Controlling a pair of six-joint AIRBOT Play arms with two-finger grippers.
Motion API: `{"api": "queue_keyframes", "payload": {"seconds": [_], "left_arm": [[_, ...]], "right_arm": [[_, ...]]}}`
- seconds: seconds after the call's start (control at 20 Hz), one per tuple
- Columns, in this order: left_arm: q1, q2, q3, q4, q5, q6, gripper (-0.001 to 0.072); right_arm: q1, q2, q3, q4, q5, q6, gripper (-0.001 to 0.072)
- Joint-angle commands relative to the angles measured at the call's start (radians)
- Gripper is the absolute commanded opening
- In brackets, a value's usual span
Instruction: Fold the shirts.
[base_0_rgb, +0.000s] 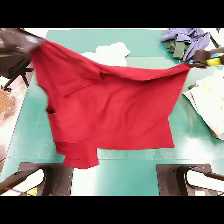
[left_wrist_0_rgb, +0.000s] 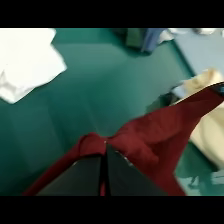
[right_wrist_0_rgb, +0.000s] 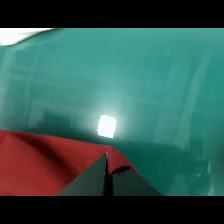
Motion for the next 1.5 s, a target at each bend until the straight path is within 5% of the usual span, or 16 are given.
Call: {"api": "queue_keyframes", "payload": {"seconds": [0.0,0.15,0.35,0.6,0.8,0.85,0.9,0.95,1.15,1.4,1.45], "left_arm": [[-0.149,-0.222,-0.059,0.066,0.324,0.064,0.0021],[-0.203,-0.391,-0.040,0.058,0.439,0.076,0.0022],[-0.207,-0.498,-0.037,0.142,0.418,0.074,0.0022],[-0.207,-0.506,-0.043,0.481,0.334,0.008,0.0023],[-0.207,-0.506,-0.042,0.561,0.328,-0.054,0.0051],[-0.206,-0.506,-0.042,0.564,0.319,-0.072,0.0423],[-0.197,-0.505,-0.040,0.578,0.294,-0.116,0.0659],[-0.177,-0.505,-0.033,0.594,0.243,-0.162,0.0682],[-0.060,-0.454,-0.032,0.544,-0.014,-0.193,0.0683],[0.069,-0.367,-0.186,0.430,-0.333,-0.111,0.0660],[0.088,-0.346,-0.250,0.391,-0.331,-0.089,0.0538]], "right_arm": [[-0.010,-0.212,0.098,-0.027,-0.111,0.013,0.0022],[-0.036,-0.353,0.227,-0.027,-0.099,0.059,0.0022],[-0.036,-0.479,0.320,-0.031,0.102,0.046,0.0022],[-0.036,-0.481,0.143,-0.055,0.126,0.043,0.0022],[-0.036,-0.479,0.037,-0.051,0.121,0.041,0.0030],[-0.040,-0.467,0.023,-0.042,0.126,0.019,0.0152],[-0.053,-0.436,0.001,-0.014,0.123,-0.013,0.0292],[-0.078,-0.397,-0.021,0.028,0.111,-0.040,0.0320],[-0.224,-0.179,-0.200,0.222,0.105,-0.117,0.0322],[-0.364,0.039,-0.545,0.259,0.175,-0.209,0.0523],[-0.398,0.066,-0.603,0.270,0.176,-0.229,0.0528]]}}
